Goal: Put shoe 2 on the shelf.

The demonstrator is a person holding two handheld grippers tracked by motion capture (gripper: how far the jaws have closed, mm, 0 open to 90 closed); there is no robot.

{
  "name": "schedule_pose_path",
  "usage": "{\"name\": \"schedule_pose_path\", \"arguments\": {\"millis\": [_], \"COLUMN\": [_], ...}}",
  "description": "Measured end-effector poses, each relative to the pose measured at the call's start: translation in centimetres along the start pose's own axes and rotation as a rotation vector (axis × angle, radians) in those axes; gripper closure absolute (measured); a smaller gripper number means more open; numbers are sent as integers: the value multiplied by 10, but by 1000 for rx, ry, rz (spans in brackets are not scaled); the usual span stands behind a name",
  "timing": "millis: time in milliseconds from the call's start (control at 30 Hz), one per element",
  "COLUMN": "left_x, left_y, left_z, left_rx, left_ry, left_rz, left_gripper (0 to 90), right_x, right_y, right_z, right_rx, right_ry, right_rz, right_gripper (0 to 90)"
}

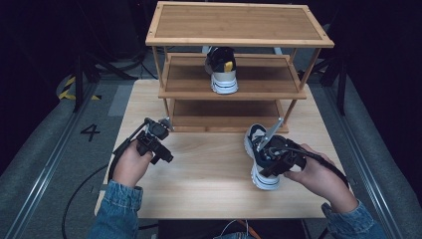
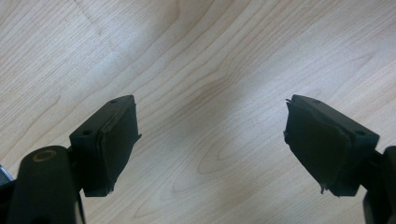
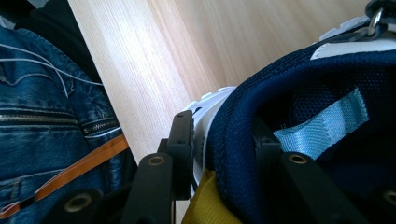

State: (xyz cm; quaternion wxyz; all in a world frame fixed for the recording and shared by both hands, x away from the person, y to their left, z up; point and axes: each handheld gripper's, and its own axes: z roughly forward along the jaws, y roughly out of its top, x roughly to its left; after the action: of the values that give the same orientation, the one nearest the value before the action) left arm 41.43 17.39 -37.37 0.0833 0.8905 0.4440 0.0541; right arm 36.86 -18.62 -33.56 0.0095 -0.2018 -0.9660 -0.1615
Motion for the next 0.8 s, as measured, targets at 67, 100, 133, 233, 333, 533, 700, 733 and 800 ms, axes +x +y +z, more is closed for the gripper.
{"name": "schedule_pose_path", "arguments": {"millis": [67, 100, 133, 233, 333, 533, 700, 733, 800], "left_x": [1, 2, 3, 4, 5, 8, 10, 11, 11], "left_y": [-2, -3, -3, -6, -7, -13, -15, -15, -16], "left_z": [-1, -1, -2, -3, -4, -5, -4, -4, -4], "left_rx": [3, -2, -3, -2, -6, -10, -2, -3, -6], "left_ry": [2, 3, 2, 5, 1, 6, -3, 1, 0], "left_rz": [-6, -10, -9, -8, -19, -38, -40, -37, -52], "left_gripper": [181, 181, 181, 181, 181, 181, 181, 181, 181], "right_x": [2, 2, 3, 3, 3, 3, 6, 6, 7], "right_y": [4, 5, 6, 10, 14, 19, 23, 24, 24], "right_z": [-11, -15, -18, -27, -35, -55, -70, -72, -76], "right_rx": [-9, -14, -21, -29, -31, -48, -63, -66, -71], "right_ry": [-11, -13, -11, -16, -23, -24, -45, -46, -51], "right_rz": [-10, -17, -20, -28, -30, -46, -64, -64, -67], "right_gripper": [683, 683, 683, 683, 683, 682, 682, 682, 682]}}
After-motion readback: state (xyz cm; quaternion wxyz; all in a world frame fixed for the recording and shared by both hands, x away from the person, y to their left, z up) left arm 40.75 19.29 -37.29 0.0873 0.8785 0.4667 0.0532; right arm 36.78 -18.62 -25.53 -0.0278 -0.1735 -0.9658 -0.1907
